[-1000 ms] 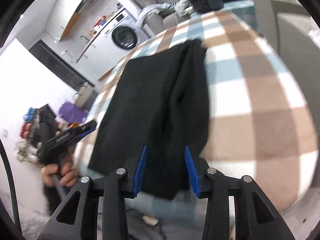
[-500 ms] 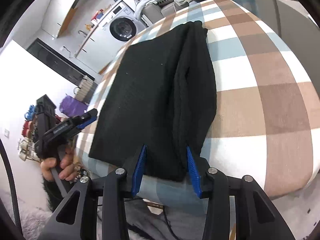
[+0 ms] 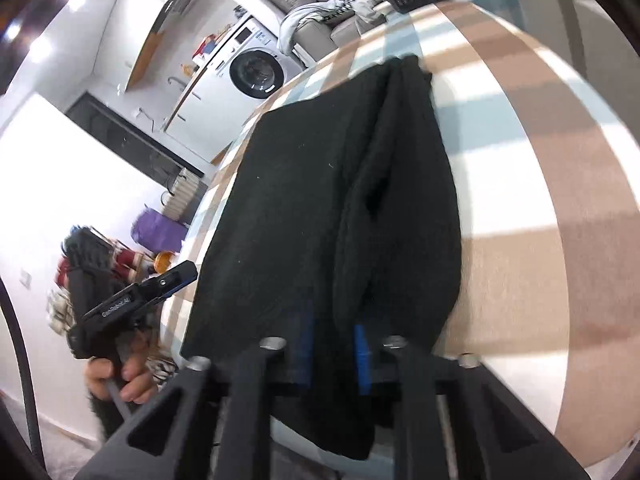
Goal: Fold small clothes
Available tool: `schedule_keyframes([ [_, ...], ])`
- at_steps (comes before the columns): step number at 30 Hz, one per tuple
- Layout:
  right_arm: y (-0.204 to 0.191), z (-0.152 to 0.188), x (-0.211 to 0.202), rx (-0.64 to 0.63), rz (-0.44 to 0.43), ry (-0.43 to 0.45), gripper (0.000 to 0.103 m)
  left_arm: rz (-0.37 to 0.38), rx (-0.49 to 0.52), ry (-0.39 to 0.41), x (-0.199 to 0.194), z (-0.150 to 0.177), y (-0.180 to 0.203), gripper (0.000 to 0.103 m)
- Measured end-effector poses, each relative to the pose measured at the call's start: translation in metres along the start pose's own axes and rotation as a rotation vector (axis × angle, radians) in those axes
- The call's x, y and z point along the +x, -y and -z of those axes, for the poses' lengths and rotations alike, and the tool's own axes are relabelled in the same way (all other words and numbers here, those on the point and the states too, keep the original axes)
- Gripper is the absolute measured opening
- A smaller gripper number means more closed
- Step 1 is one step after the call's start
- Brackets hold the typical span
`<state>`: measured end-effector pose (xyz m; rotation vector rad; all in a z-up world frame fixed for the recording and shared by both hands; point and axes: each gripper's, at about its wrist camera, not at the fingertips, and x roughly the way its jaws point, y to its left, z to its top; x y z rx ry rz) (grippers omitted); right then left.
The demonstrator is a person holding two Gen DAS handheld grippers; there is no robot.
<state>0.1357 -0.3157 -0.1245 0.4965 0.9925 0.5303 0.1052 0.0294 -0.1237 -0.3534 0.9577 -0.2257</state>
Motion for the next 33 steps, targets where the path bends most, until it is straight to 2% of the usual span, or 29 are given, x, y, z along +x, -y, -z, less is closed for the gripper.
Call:
schedule_keyframes([
  [3,-0.035,-0.008,-0.025,-0.117,0.035,0.081,0.01,0.006,0.011,0.007,-0.003,-0.002,0.004,0.044],
  [6,-0.05,-0.012,-0.048,-0.165,0.091,0.146,0.009,0.022,0.026,0.012,-0.006,-0.002,0.012,0.044],
  [8,-0.04,-0.01,-0.043,-0.15,0.158,0.125,0.009,0.031,0.039,0.008,-0.005,0.0,0.016,0.044],
  [10,-0.016,-0.002,-0.023,-0.084,0.226,0.067,0.009,0.036,0.051,-0.005,-0.001,0.002,0.022,0.044],
  [12,-0.002,0.005,-0.01,-0.056,0.248,0.037,0.009,0.045,0.066,-0.019,0.001,0.005,0.028,0.044],
  [15,0.0,0.005,-0.015,-0.045,0.223,0.04,0.01,0.055,0.093,-0.021,0.001,0.008,0.037,0.044],
  [19,0.007,-0.008,-0.018,-0.033,0.197,0.024,0.023,0.075,0.115,-0.053,0.011,0.012,0.045,0.046],
  [20,0.007,-0.015,-0.017,-0.035,0.188,0.027,0.024,0.074,0.122,-0.06,0.013,0.014,0.047,0.046],
  [22,0.009,-0.038,-0.005,-0.052,0.171,0.037,0.034,0.075,0.133,-0.077,0.018,0.018,0.051,0.046],
  [27,0.026,-0.102,0.035,-0.008,0.143,0.023,0.034,0.064,0.14,-0.085,0.02,0.024,0.053,0.046],
  [29,0.028,-0.125,0.049,-0.018,0.153,0.016,0.034,0.061,0.131,-0.082,0.018,0.025,0.051,0.046],
  [30,0.027,-0.133,0.052,-0.032,0.161,0.022,0.026,0.058,0.122,-0.079,0.016,0.025,0.048,0.046],
  [31,0.024,-0.139,0.055,-0.057,0.173,0.025,0.013,0.057,0.117,-0.078,0.016,0.025,0.047,0.046],
  [33,0.011,-0.151,0.055,-0.125,0.191,0.028,0.009,0.053,0.112,-0.076,0.014,0.023,0.044,0.046],
])
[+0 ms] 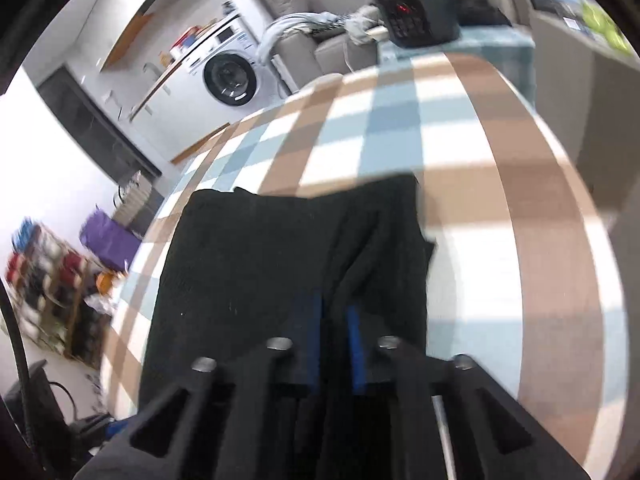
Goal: Fold small clothes
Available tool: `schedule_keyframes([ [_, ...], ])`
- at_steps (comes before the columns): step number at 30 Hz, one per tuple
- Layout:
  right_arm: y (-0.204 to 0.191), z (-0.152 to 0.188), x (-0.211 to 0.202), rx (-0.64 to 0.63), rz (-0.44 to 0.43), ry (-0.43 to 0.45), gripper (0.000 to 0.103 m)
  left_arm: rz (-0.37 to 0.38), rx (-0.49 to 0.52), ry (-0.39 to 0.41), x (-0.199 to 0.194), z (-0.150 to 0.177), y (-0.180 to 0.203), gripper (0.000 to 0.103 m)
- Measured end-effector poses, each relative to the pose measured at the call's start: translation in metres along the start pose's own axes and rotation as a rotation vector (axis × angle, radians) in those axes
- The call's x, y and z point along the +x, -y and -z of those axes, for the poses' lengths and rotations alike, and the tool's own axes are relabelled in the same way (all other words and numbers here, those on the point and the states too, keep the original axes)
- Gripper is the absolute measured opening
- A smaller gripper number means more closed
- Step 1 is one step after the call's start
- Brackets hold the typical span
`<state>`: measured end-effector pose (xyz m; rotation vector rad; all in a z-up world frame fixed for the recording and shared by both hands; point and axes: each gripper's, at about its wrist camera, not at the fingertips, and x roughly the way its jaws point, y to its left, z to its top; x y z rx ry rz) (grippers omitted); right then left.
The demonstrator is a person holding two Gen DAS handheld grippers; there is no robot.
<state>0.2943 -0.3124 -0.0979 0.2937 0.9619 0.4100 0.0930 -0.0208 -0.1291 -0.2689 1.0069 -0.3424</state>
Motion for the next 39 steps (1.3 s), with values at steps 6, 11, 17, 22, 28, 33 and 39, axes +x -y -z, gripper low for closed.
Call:
schedule_keyframes([
  [6,-0.011,-0.012,-0.006,-0.105,0.105,0.047,0.009,-0.01,0.005,0.008,-0.001,-0.007,-0.003,0.046],
  [11,0.022,0.001,0.005,0.09,0.041,-0.044,0.018,-0.036,-0.015,0.005,0.0,-0.005,-0.011,0.046],
  [17,0.012,0.067,-0.047,0.126,-0.113,-0.045,0.026,-0.048,-0.048,0.017,-0.005,-0.006,-0.023,0.046],
  [22,0.007,0.123,-0.074,0.141,-0.081,-0.061,0.026,-0.071,-0.072,0.022,-0.009,-0.007,-0.035,0.046],
  [28,-0.005,0.143,-0.088,0.094,-0.019,0.006,0.01,-0.062,-0.1,0.01,-0.011,-0.001,-0.041,0.046],
  [33,-0.008,0.144,-0.092,0.055,0.03,0.0,0.011,-0.057,-0.092,0.013,-0.017,0.003,-0.038,0.046],
  [39,0.006,0.149,-0.101,0.13,-0.03,0.016,0.05,-0.038,-0.089,-0.014,-0.016,0.009,-0.036,0.047],
])
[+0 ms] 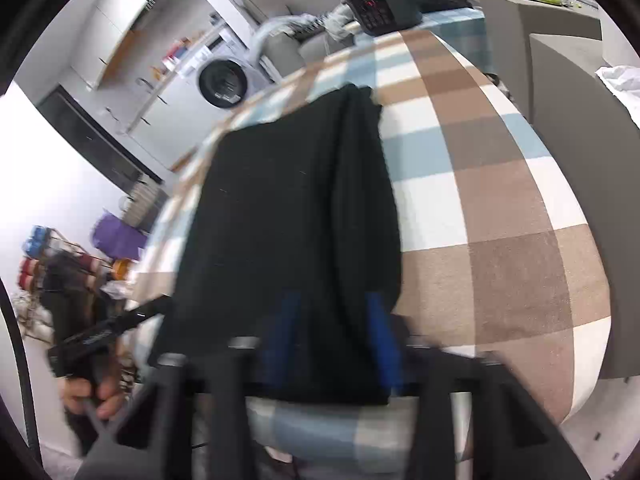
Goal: Fold small clothes
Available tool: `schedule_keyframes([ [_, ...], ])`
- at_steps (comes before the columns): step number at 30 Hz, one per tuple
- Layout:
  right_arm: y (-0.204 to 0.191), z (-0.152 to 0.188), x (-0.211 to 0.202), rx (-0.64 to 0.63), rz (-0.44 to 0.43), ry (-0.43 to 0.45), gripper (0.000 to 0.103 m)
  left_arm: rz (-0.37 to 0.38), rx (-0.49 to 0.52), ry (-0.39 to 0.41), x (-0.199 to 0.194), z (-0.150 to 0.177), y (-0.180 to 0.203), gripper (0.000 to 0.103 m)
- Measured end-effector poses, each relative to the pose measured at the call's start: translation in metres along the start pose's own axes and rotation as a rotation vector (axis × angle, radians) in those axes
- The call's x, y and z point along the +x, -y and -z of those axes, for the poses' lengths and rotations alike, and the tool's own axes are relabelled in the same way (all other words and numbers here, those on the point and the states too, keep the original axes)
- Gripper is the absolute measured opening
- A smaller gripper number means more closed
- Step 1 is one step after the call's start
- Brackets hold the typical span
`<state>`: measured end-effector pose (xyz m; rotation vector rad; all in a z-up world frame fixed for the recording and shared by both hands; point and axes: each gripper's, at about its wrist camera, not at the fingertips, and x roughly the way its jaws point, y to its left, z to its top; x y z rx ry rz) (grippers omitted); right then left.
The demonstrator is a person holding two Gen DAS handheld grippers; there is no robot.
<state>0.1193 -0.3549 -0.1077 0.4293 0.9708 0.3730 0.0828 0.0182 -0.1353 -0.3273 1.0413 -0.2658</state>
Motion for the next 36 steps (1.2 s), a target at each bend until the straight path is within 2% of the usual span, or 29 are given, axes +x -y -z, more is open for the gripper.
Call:
schedule_keyframes([
  [1,0.0,0.002,-0.002,-0.004,-0.002,0.008,0.05,0.005,-0.005,-0.009,0.001,0.002,0.0,0.048],
  [6,-0.003,0.016,0.011,-0.029,0.046,-0.057,0.05,0.027,-0.005,-0.038,0.003,0.011,0.002,0.048],
  [8,-0.01,0.018,0.019,-0.047,0.07,-0.06,0.047,0.033,0.01,-0.046,0.002,0.013,0.005,0.048],
  [10,-0.012,0.019,0.023,-0.053,0.074,-0.058,0.036,0.037,0.022,-0.058,0.003,0.016,0.008,0.048],
  [13,-0.015,0.02,0.026,-0.065,0.086,-0.059,0.032,0.043,0.02,-0.075,0.006,0.018,0.007,0.049],
  [16,-0.02,0.02,0.028,-0.069,0.091,-0.051,0.028,0.05,0.031,-0.054,0.004,0.018,0.008,0.049],
  [19,-0.023,0.021,0.03,-0.059,0.085,-0.046,0.027,0.027,0.06,0.011,0.002,0.019,0.009,0.032],
  [20,-0.026,0.02,0.033,-0.062,0.086,-0.042,0.027,0.02,0.062,0.017,0.002,0.018,0.008,0.031],
  [26,-0.033,0.008,0.049,-0.059,0.066,-0.033,0.027,-0.007,0.024,0.058,0.01,-0.009,-0.009,0.028],
  [36,-0.057,-0.052,0.103,-0.082,0.1,0.034,0.027,-0.089,0.092,0.133,0.031,-0.08,-0.027,0.028],
])
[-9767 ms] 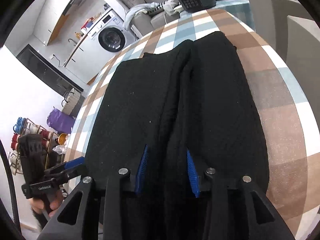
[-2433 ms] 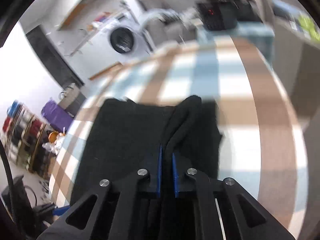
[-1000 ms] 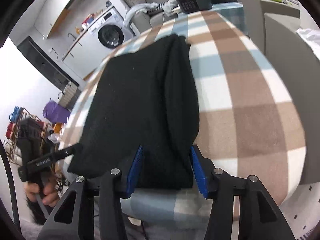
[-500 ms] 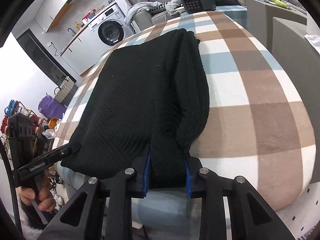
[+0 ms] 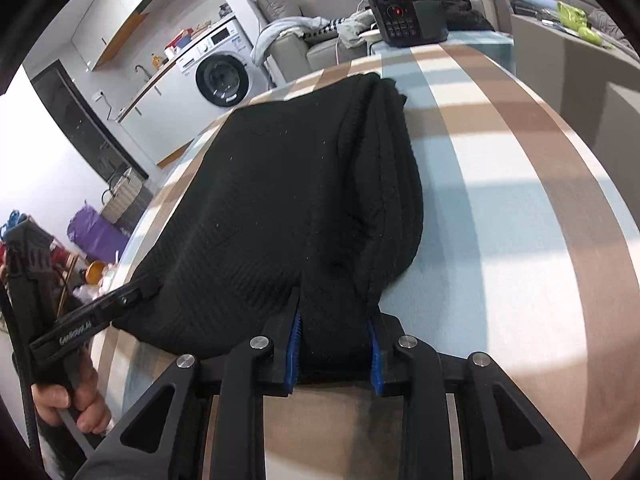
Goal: Fold small clothes
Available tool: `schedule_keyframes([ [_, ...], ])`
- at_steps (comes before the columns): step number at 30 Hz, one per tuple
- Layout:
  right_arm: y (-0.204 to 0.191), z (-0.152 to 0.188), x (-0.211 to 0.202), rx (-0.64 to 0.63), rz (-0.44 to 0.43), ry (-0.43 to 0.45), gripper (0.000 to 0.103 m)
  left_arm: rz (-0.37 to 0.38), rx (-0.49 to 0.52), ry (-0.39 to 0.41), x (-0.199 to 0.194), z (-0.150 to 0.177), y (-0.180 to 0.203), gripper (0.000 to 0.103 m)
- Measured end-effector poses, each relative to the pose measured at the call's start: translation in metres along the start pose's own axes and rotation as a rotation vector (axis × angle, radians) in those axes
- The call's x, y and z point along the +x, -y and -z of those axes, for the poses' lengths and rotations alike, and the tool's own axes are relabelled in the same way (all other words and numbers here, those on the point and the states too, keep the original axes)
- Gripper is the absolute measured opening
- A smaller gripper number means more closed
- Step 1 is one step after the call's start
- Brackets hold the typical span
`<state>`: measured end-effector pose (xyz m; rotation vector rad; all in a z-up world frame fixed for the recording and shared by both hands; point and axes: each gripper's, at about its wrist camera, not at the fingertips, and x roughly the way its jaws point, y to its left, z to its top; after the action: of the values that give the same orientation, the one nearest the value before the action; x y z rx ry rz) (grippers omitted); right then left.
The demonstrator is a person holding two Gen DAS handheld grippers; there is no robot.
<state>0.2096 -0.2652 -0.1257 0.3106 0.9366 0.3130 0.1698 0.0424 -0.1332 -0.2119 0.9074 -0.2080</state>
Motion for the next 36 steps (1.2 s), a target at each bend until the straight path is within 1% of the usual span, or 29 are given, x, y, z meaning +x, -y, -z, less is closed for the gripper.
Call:
schedule_keyframes([
  [3,-0.005,-0.013,0.012,-0.016,0.002,0.002,0.027,-0.024,0.017,0.008,0.009,-0.017,-0.007,0.028],
  [5,-0.006,-0.017,0.016,-0.021,-0.003,-0.005,0.027,-0.035,0.022,0.004,0.012,-0.022,-0.01,0.028],
  [7,-0.003,-0.018,0.012,-0.018,-0.011,-0.014,0.029,-0.038,0.01,-0.001,0.011,-0.024,-0.014,0.028],
  [8,0.002,-0.017,0.004,-0.006,-0.023,0.001,0.029,-0.039,0.005,0.007,0.007,-0.023,-0.017,0.03],
  [11,0.017,-0.008,-0.015,0.014,-0.014,0.033,0.029,-0.048,-0.003,0.031,-0.003,-0.018,-0.021,0.034],
  [13,0.026,-0.003,-0.019,0.041,-0.012,0.021,0.029,-0.046,-0.005,0.049,-0.011,-0.014,-0.022,0.037],
  [16,0.028,0.001,-0.024,0.048,-0.01,0.026,0.029,-0.042,-0.006,0.065,-0.019,-0.01,-0.021,0.038],
  [19,0.03,0.0,-0.028,0.074,-0.065,0.027,0.029,-0.028,0.012,0.076,-0.026,-0.004,-0.011,0.04],
  [20,0.031,-0.002,-0.027,0.088,-0.097,0.022,0.029,-0.023,0.025,0.078,-0.027,-0.003,-0.007,0.042],
  [21,0.031,-0.003,-0.025,0.092,-0.111,0.013,0.03,-0.018,0.042,0.077,-0.027,-0.001,-0.003,0.043],
  [24,0.031,-0.006,-0.015,0.091,-0.107,0.007,0.029,-0.015,0.062,0.078,-0.026,0.003,0.005,0.045],
  [25,0.03,-0.006,-0.014,0.091,-0.101,0.011,0.025,-0.019,0.067,0.074,-0.026,0.005,0.006,0.045],
  [27,0.024,-0.003,-0.014,0.071,-0.091,0.01,0.023,-0.036,0.07,0.065,-0.025,0.011,0.006,0.045],
  [29,0.023,-0.001,-0.014,0.08,-0.1,0.002,0.023,-0.04,0.062,0.063,-0.026,0.017,0.003,0.045],
  [32,0.02,0.0,-0.014,0.071,-0.09,-0.002,0.023,-0.043,0.041,0.049,-0.025,0.024,-0.005,0.045],
  [36,0.018,0.001,-0.009,0.076,-0.078,-0.005,0.023,-0.03,0.032,0.043,-0.018,0.026,-0.011,0.045],
])
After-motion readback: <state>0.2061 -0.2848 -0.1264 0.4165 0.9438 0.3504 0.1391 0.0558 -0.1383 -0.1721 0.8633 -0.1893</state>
